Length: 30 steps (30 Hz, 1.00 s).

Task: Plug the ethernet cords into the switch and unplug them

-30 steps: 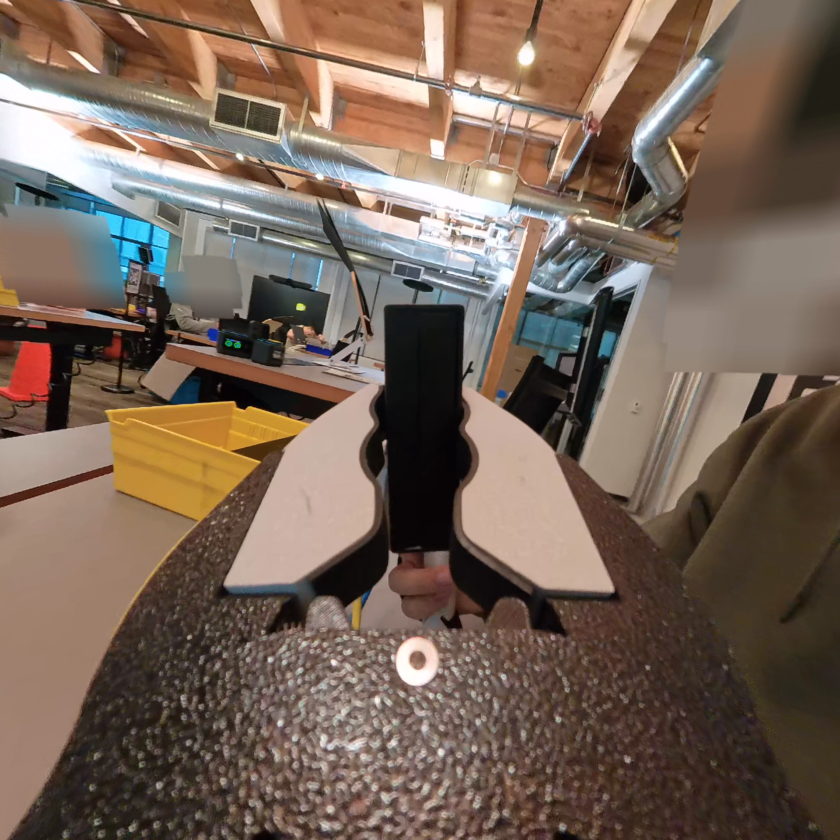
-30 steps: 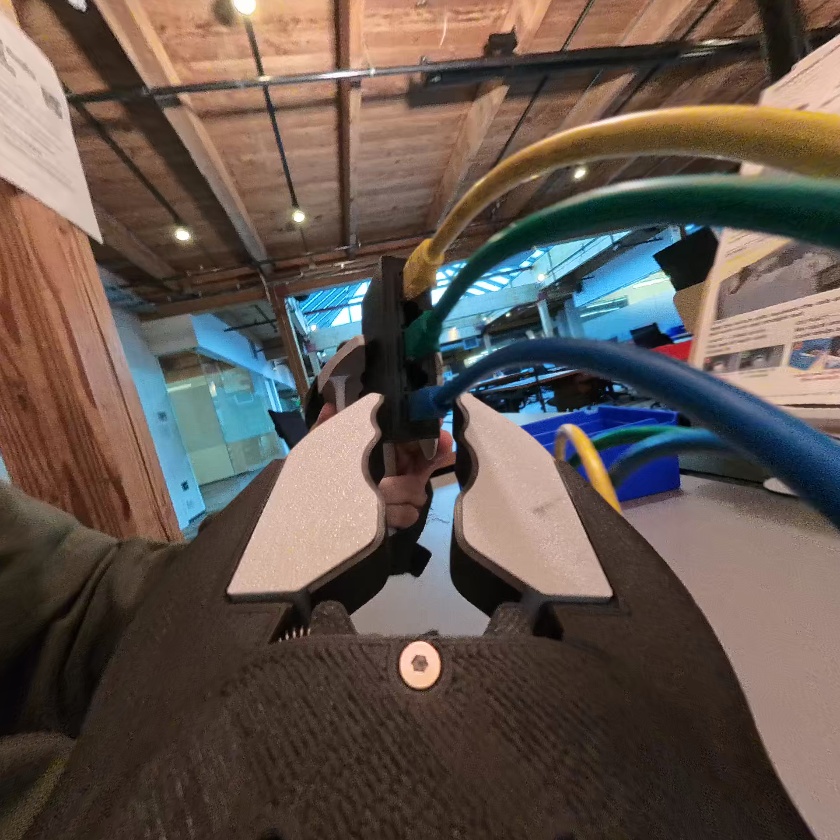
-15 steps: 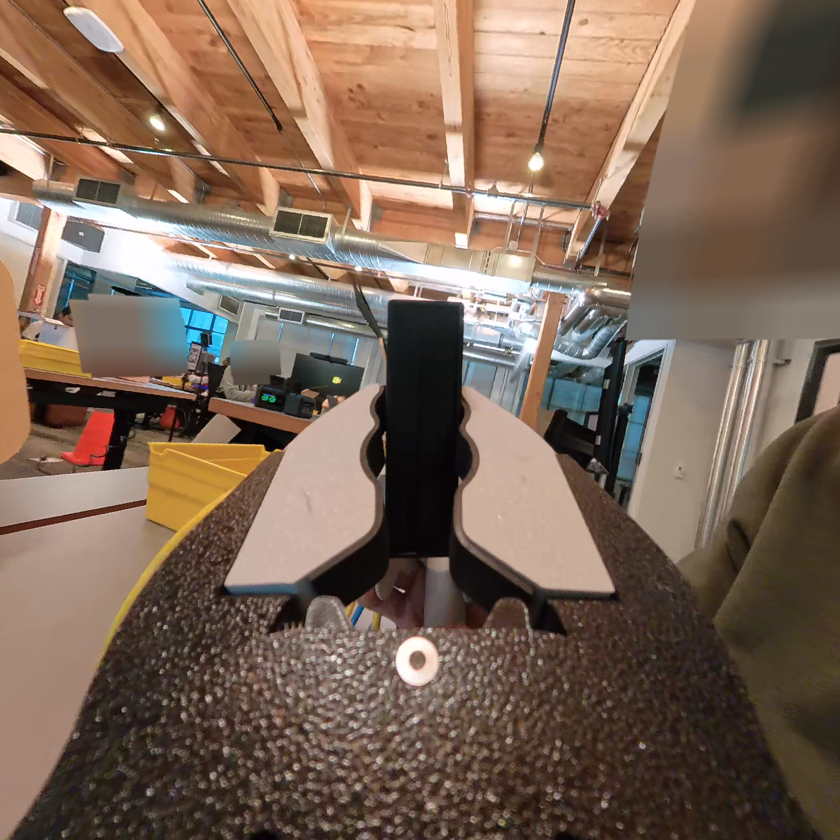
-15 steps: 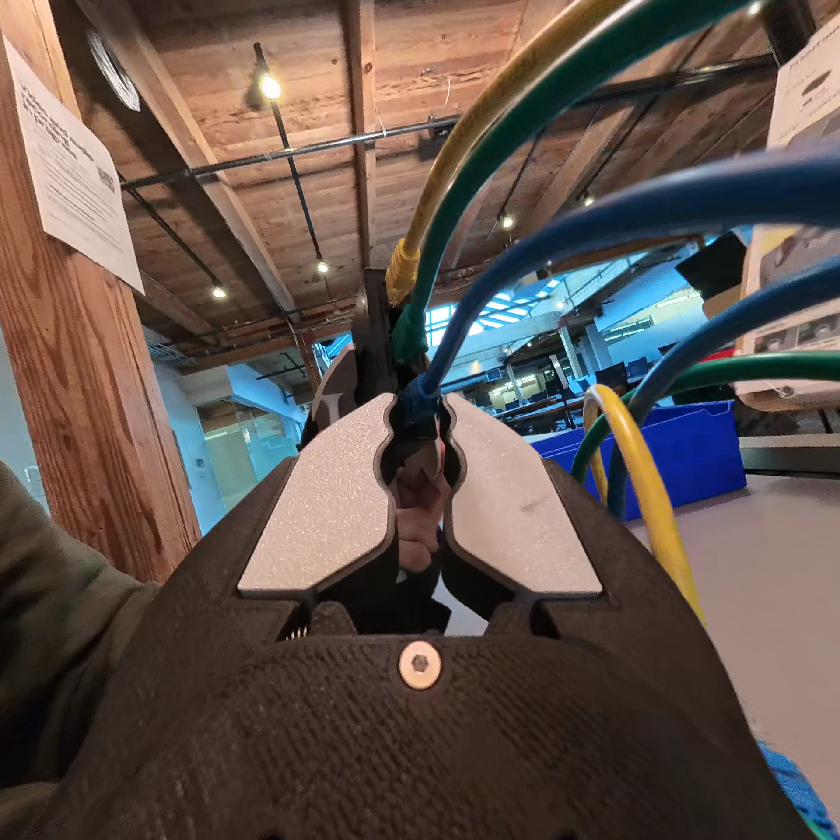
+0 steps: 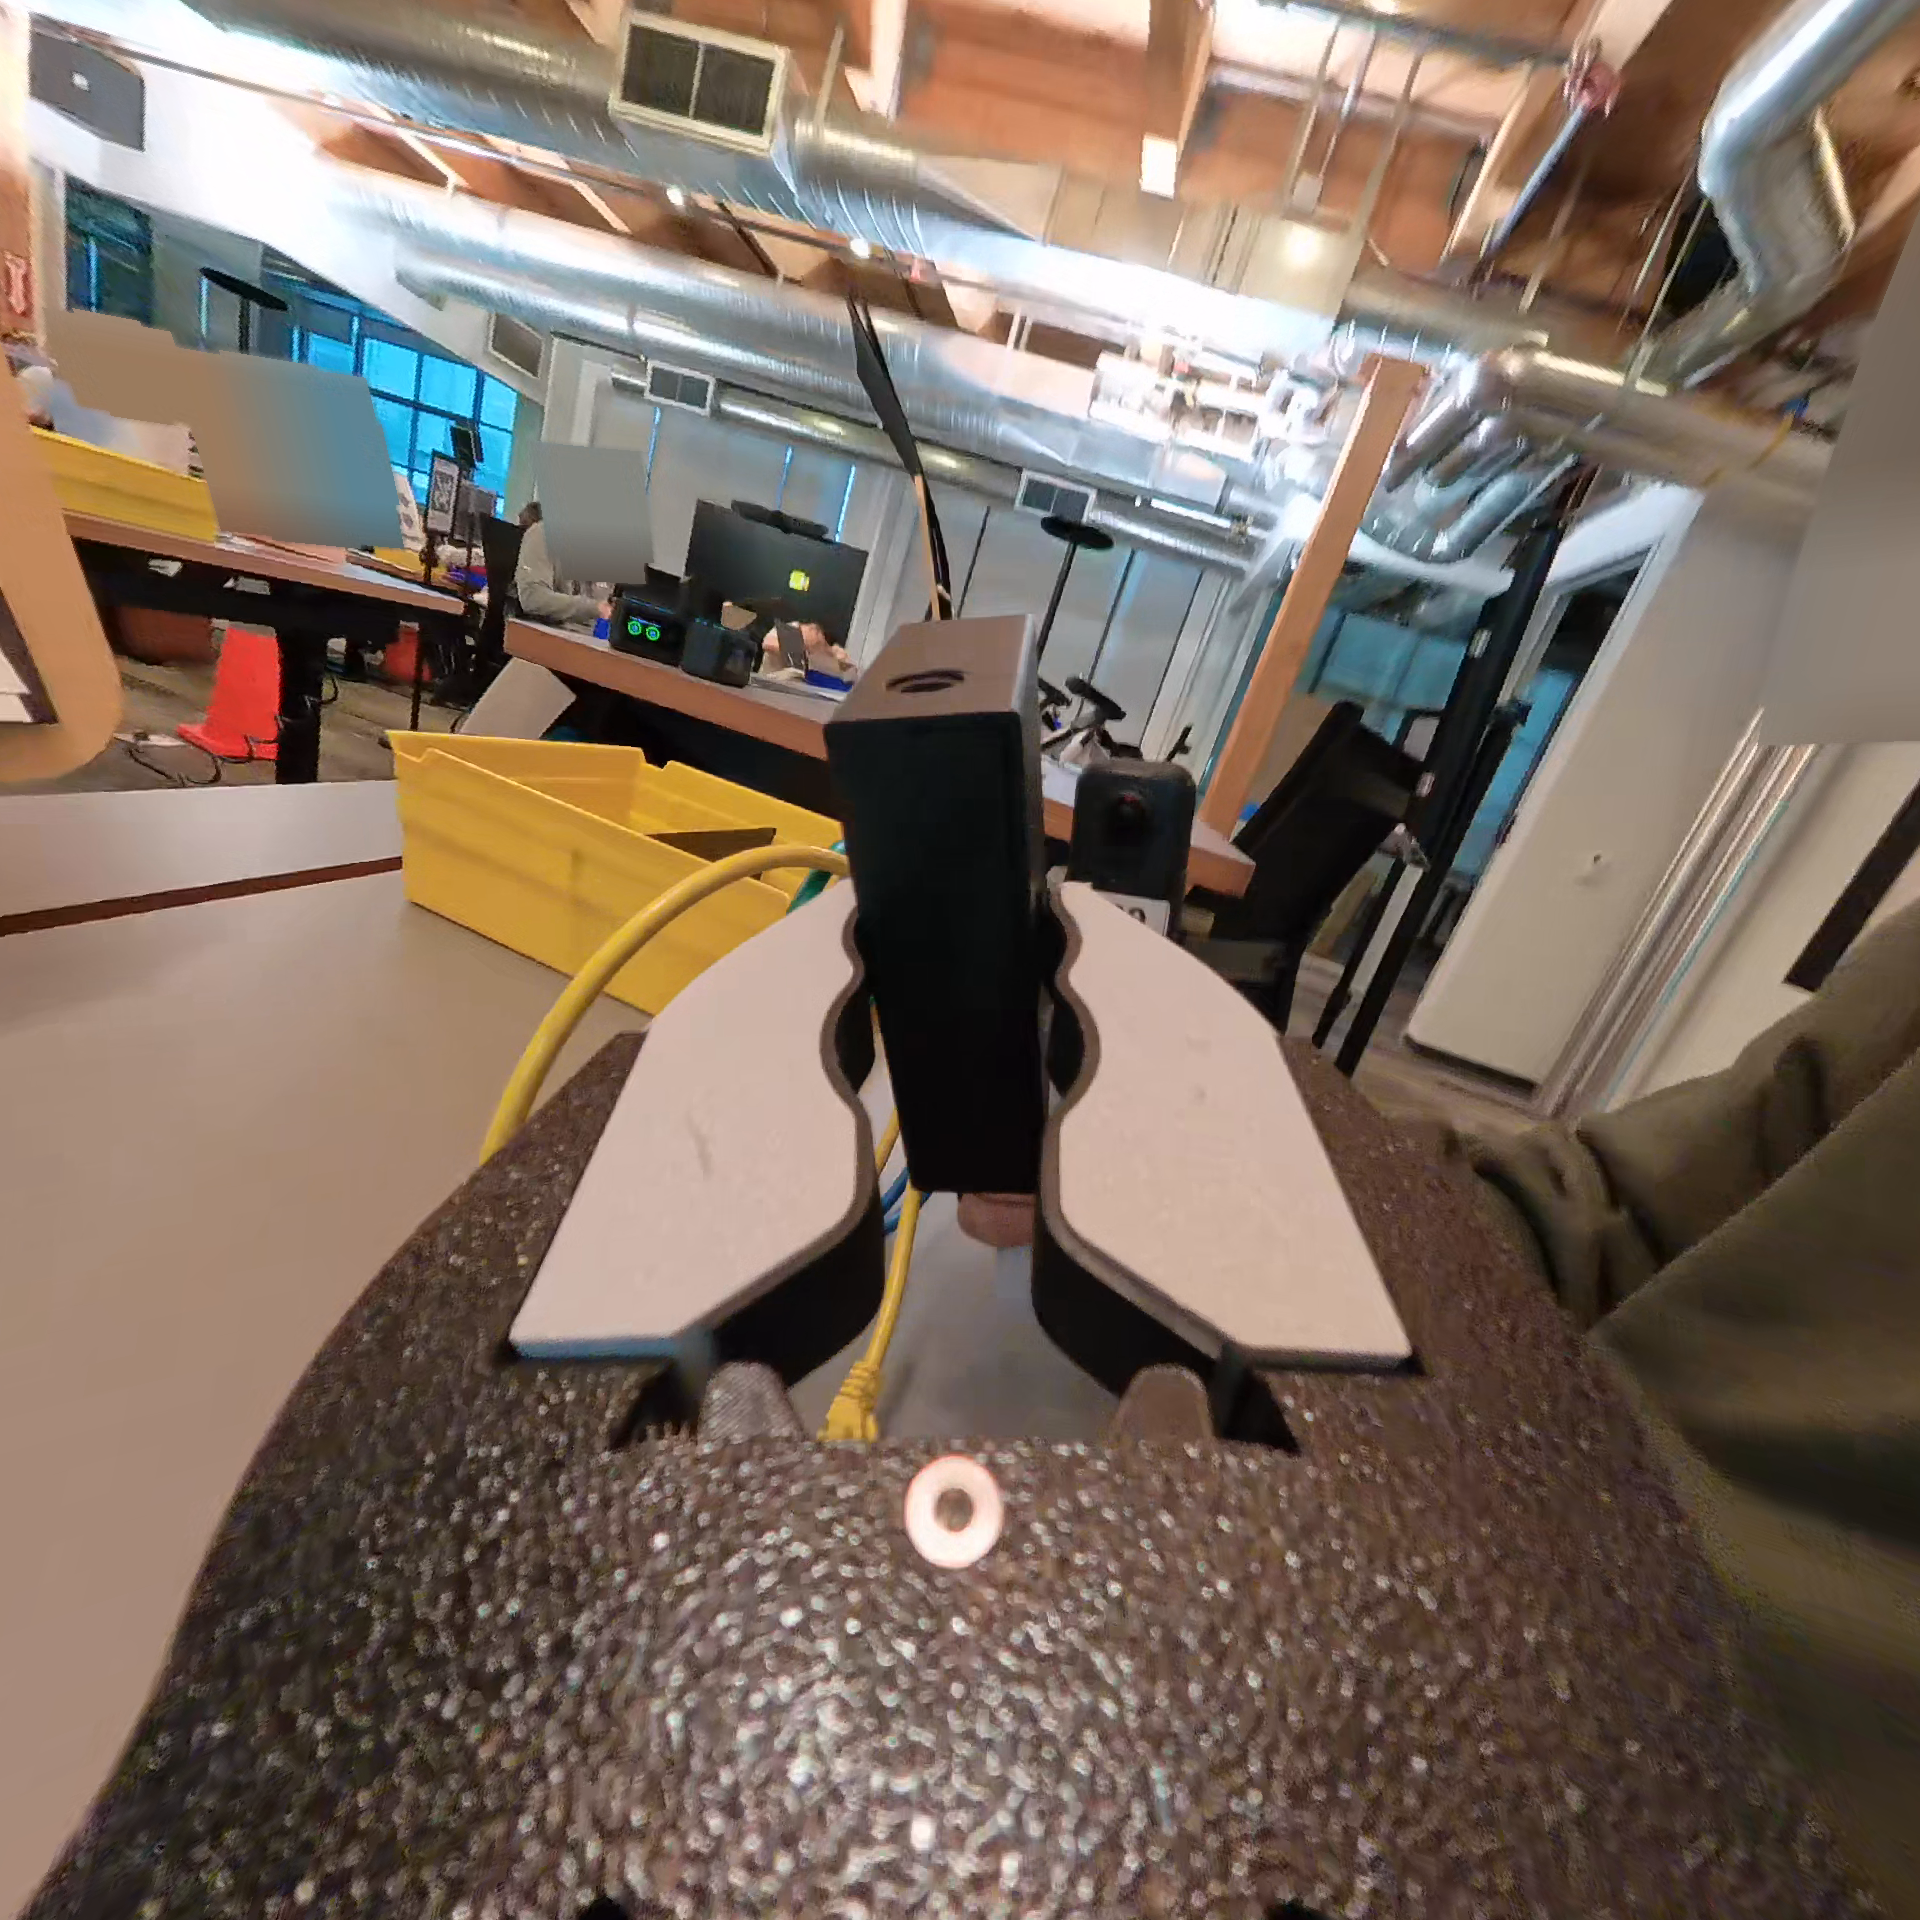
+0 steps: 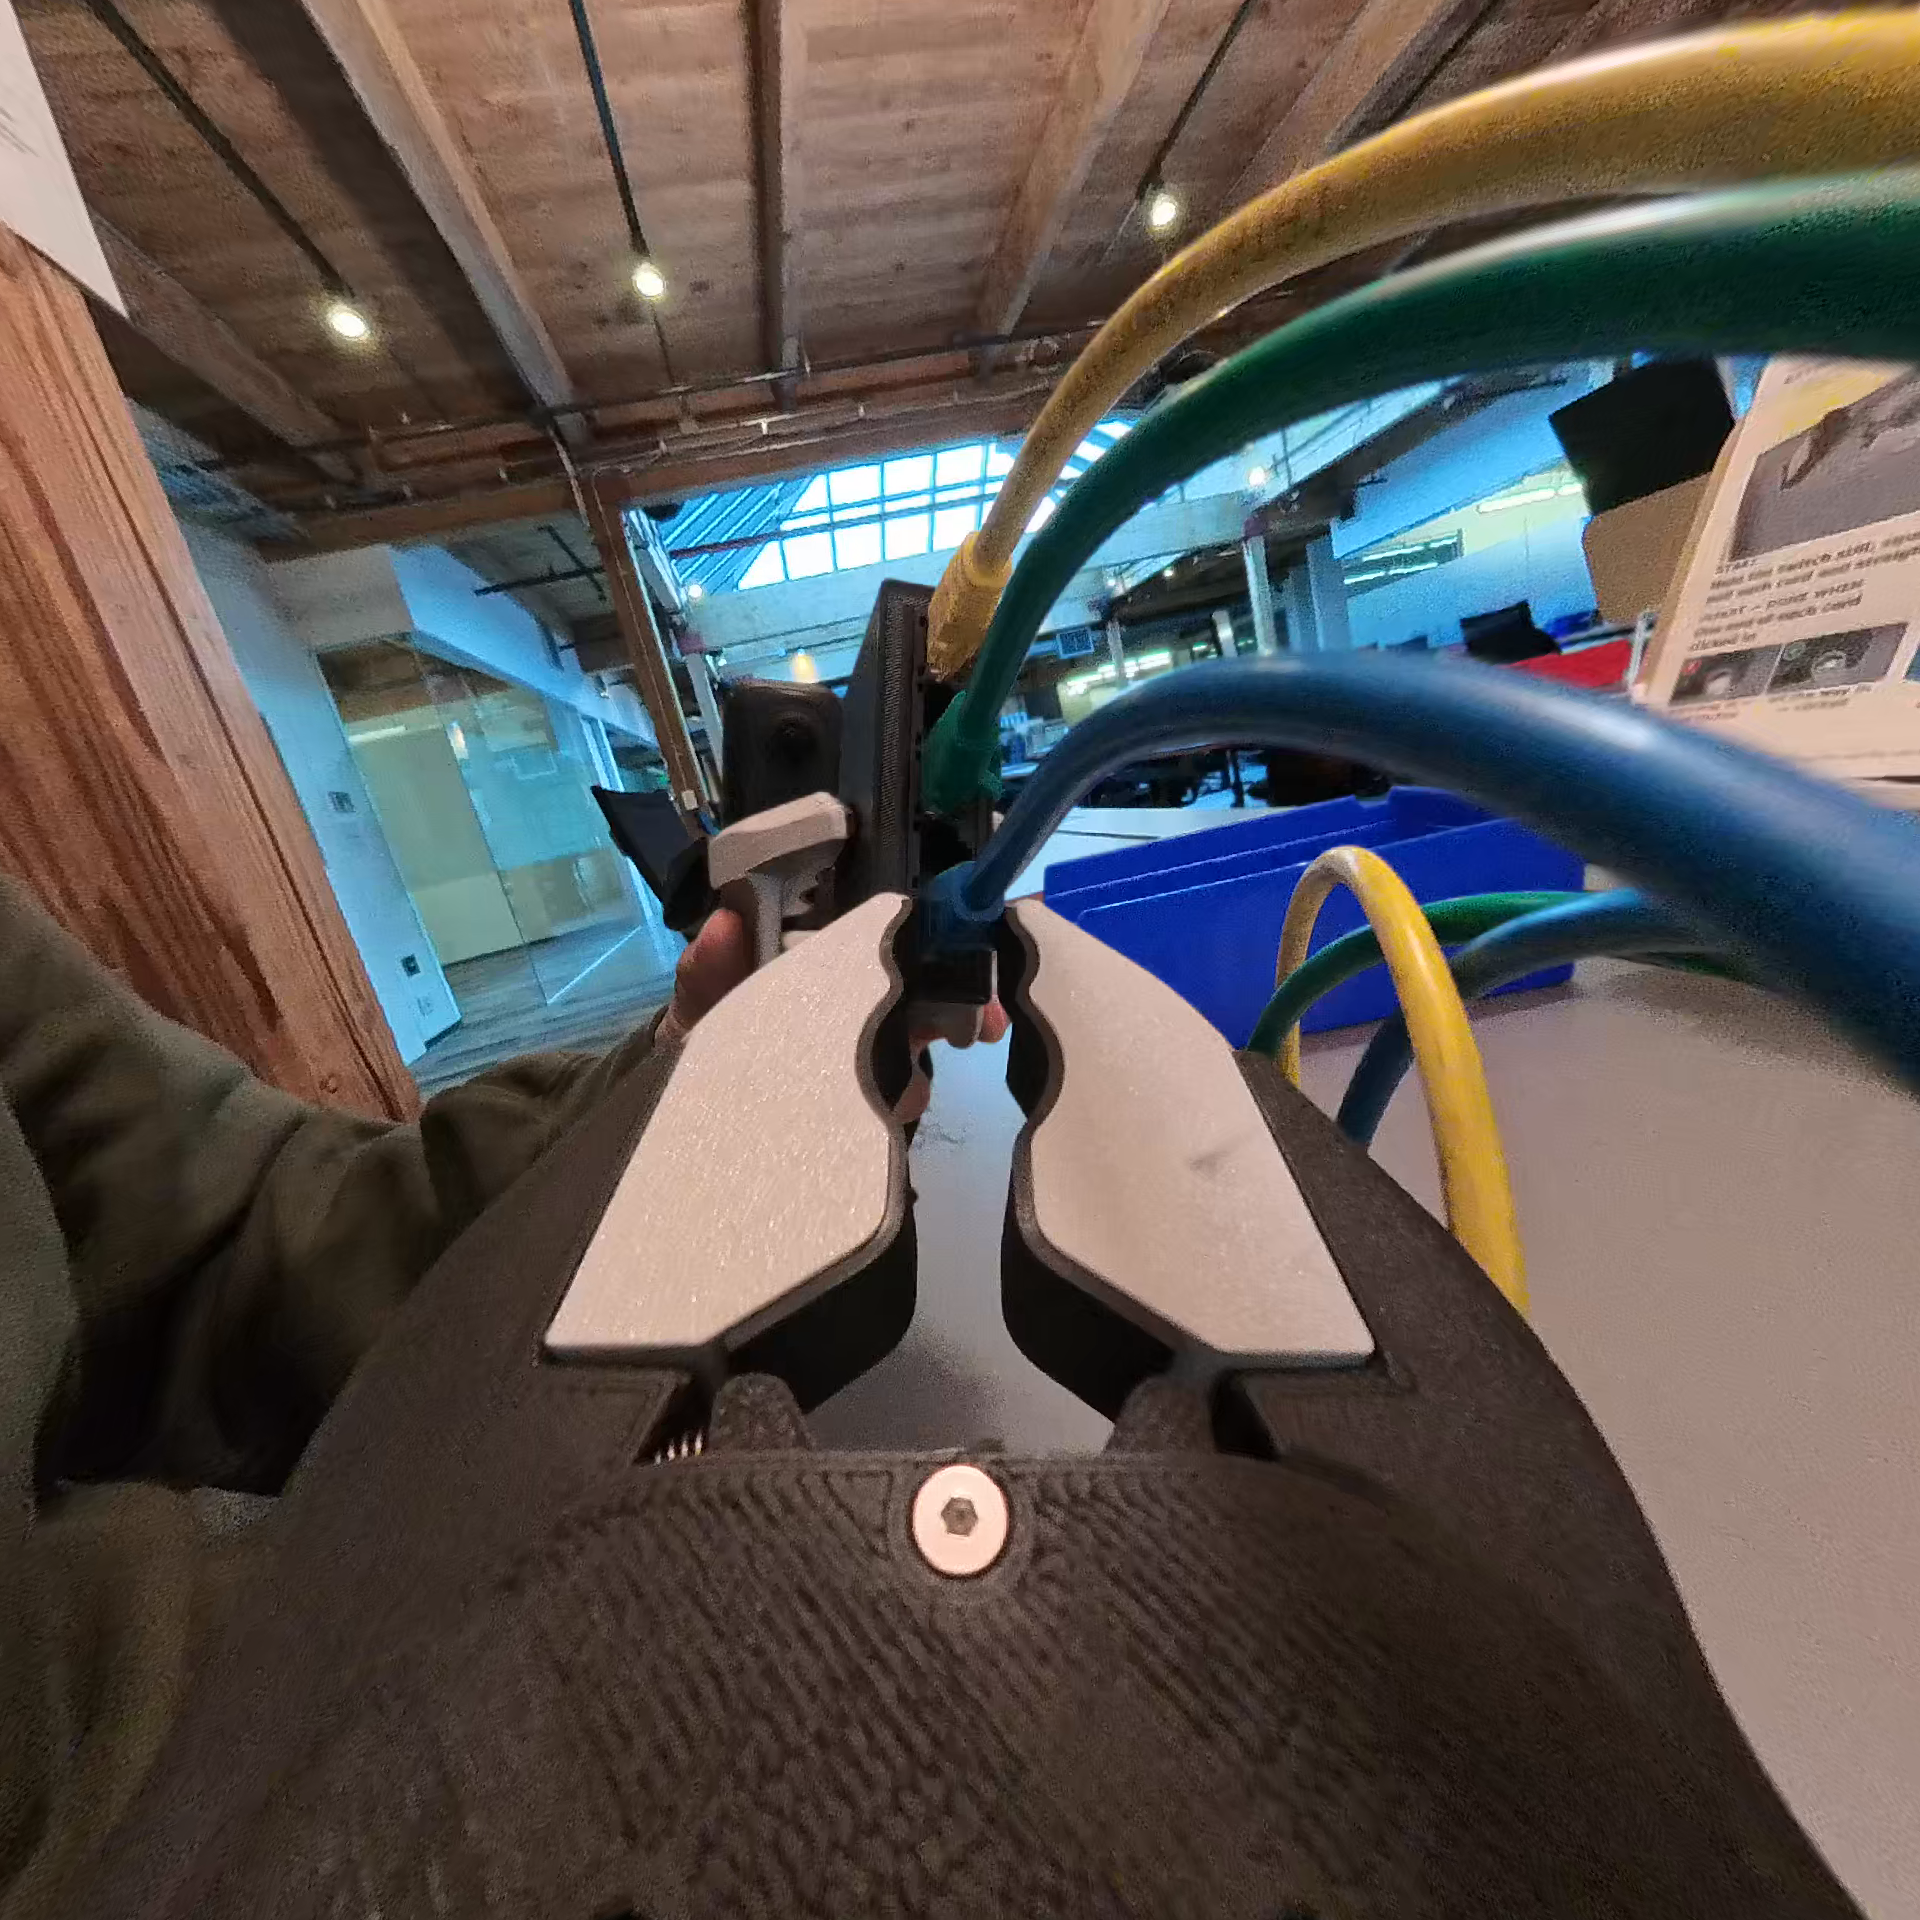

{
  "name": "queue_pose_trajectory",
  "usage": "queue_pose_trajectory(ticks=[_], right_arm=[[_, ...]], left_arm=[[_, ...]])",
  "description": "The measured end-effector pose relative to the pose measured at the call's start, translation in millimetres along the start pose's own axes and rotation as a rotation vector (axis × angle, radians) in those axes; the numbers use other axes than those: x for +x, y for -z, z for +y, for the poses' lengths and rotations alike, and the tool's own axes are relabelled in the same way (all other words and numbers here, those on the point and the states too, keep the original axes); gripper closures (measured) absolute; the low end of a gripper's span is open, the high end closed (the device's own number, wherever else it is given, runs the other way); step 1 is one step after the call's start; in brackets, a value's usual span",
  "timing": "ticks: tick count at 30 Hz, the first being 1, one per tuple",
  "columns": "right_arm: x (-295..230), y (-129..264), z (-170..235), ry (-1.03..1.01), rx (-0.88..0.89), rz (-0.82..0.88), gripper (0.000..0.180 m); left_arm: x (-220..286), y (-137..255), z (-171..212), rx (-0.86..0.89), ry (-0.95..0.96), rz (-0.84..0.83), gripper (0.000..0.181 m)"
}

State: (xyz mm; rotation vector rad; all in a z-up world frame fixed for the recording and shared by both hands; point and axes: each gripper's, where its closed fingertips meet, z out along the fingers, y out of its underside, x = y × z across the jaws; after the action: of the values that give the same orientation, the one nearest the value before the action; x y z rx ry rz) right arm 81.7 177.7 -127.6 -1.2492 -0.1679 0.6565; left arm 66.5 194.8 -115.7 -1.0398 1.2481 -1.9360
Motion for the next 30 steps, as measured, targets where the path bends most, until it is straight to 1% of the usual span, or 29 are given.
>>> queue_pose_trajectory(ticks=[6,9,11,13,16,18,22,25,28,30], right_arm=[[-2,-3,-5,0.033,-0.018,0.012,0.165],[-3,-4,-5,0.05,-0.015,0.017,0.165],[-5,-6,-6,0.028,-0.013,-0.01,0.165],[-5,-6,-2,0.041,-0.049,-0.014,0.165],[-8,-1,-2,0.046,-0.056,-0.024,0.165],[-8,0,-5,0.031,-0.017,-0.008,0.165],[-8,-1,-8,-0.024,0.098,0.024,0.164],[-7,-1,-9,-0.084,0.183,0.036,0.164],[-5,0,-9,-0.087,0.224,0.07,0.164],[-7,0,-8,-0.063,0.199,0.055,0.164]], left_arm=[[1,0,-4,-0.007,0.016,0.001,0.151],[3,2,0,-0.056,-0.002,0.009,0.151],[2,5,4,-0.081,-0.016,0.009,0.144],[5,6,4,-0.079,-0.031,0.025,0.152],[9,3,8,-0.11,-0.059,0.051,0.153],[10,1,7,-0.083,-0.048,0.06,0.153],[13,-1,-4,0.071,-0.028,0.065,0.153],[14,-3,-9,0.143,-0.033,0.049,0.153],[12,-4,-7,0.145,-0.025,0.049,0.153],[12,-2,-4,0.119,0.002,0.075,0.154]])
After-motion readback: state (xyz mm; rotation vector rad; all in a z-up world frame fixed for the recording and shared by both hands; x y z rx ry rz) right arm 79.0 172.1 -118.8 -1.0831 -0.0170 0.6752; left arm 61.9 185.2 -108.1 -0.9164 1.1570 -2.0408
